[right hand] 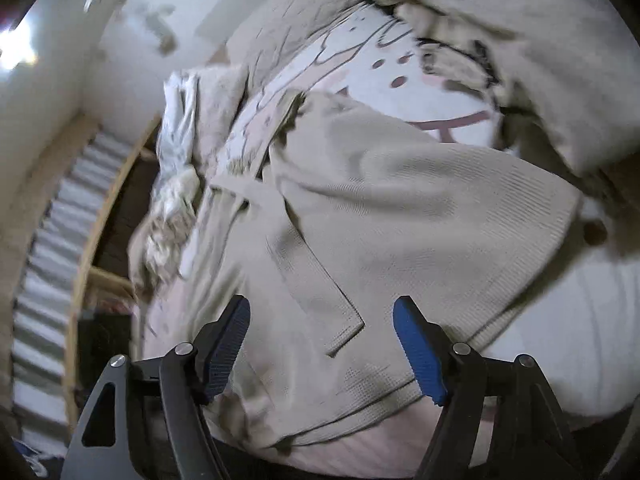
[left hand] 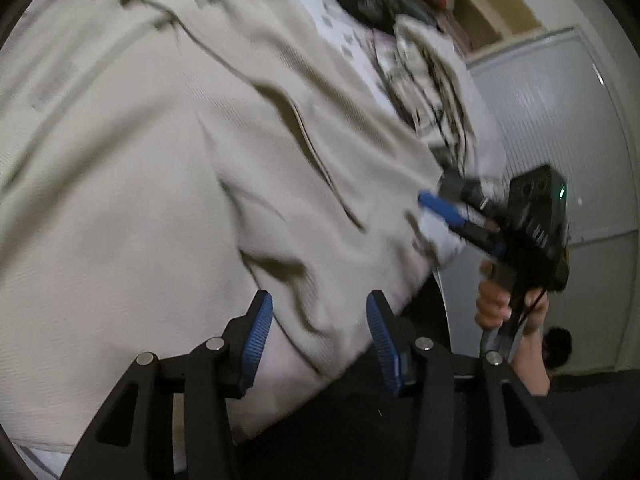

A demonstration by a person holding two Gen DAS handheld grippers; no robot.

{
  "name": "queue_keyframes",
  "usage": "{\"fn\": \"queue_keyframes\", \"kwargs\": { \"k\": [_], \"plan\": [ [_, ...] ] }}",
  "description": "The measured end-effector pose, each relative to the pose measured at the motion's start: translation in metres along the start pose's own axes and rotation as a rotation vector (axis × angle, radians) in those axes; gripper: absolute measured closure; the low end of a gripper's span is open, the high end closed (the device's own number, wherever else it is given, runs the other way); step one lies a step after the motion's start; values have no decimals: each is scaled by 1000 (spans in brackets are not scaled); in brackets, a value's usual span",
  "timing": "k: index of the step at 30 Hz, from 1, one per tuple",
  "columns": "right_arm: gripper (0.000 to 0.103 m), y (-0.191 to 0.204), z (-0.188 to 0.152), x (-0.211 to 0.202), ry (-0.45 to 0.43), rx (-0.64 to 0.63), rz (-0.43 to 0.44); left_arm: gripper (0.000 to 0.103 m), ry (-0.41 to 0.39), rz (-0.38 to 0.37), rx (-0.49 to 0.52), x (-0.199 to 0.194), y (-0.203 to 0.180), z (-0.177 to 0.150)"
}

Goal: Fold clothes

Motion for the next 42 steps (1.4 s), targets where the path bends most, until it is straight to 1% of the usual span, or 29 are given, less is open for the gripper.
{"fn": "queue_keyframes", "kwargs": {
  "k": [2, 5, 8, 9, 10, 11, 13, 15, 17, 19, 21, 22, 24, 26, 28, 30, 31, 32, 34, 36, 37, 38, 42],
  "plan": [
    [49, 2, -2, 17, 46, -60, -58, 55, -56, 12, -11, -7, 8, 10],
    [54, -4, -6, 40, 104, -138, -157, 55, -98, 26, -6, 0, 15, 18],
    [55, -9, -17, 63, 169, -285, -300, 55, -92, 26, 41, 10, 6, 18],
    [58, -6, -20, 64, 176, -339, -326, 55, -88, 25, 58, 13, 2, 18],
    [81, 0, -25, 66, 197, -395, -331, 55, -84, 24, 75, 16, -1, 17],
    [93, 5, -29, 68, 218, -451, -336, 55, -80, 22, 92, 20, -5, 17],
    [99, 9, -29, 64, 226, -484, -328, 55, -71, 19, 126, 26, -12, 16],
    [99, 8, -17, 52, 188, -492, -351, 55, -63, 16, 160, 33, -20, 15],
    [99, 8, 4, 31, 123, -491, -381, 55, -34, 29, 195, 44, -23, 10],
    [99, 7, 25, 12, 63, -494, -413, 55, 21, 40, 210, 57, -20, 0],
    [99, -4, 42, 1, 33, -506, -463, 55, 79, 71, 242, 69, -16, -13],
    [99, -12, 45, -2, 35, -502, -480, 55, 108, 90, 261, 74, -14, -19],
    [99, -28, 45, 9, 74, -479, -501, 55, 120, 112, 310, 75, -15, -27],
    [99, -47, 38, 21, 124, -464, -524, 55, 142, 111, 324, 72, -15, -32],
    [99, -59, 32, 30, 139, -451, -525, 55, 162, 100, 320, 69, -13, -37],
    [98, -65, 31, 32, 134, -418, -516, 55, 167, 67, 287, 62, -10, -39],
    [91, -65, 34, 30, 118, -395, -506, 55, 164, 42, 259, 58, -10, -38],
    [65, -63, 36, 24, 98, -370, -494, 55, 162, 18, 230, 55, -11, -37],
    [27, -57, 42, 6, 35, -319, -476, 55, 154, -24, 174, 49, -10, -35],
    [27, -51, 44, -16, -14, -281, -444, 54, 149, -53, 118, 47, -9, -33],
    [27, -48, 45, -27, -39, -261, -429, 54, 152, -48, 99, 48, -7, -33],
    [27, -50, 42, -37, -49, -233, -429, 54, 160, -33, 103, 50, -6, -34],
    [27, -64, 29, -64, -83, -126, -420, 54, 201, 39, 168, 55, -6, -42]
  ]
}}
Point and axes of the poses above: each gripper's, at about its wrist camera, not at the fingertips, and x roughly the way its jaws point, y to its left, z to its top, the point moved 10 cm from there along x, roughly the way its jaws point, and after that the axes turned 4 degrees about z, right-handed, at the moved point
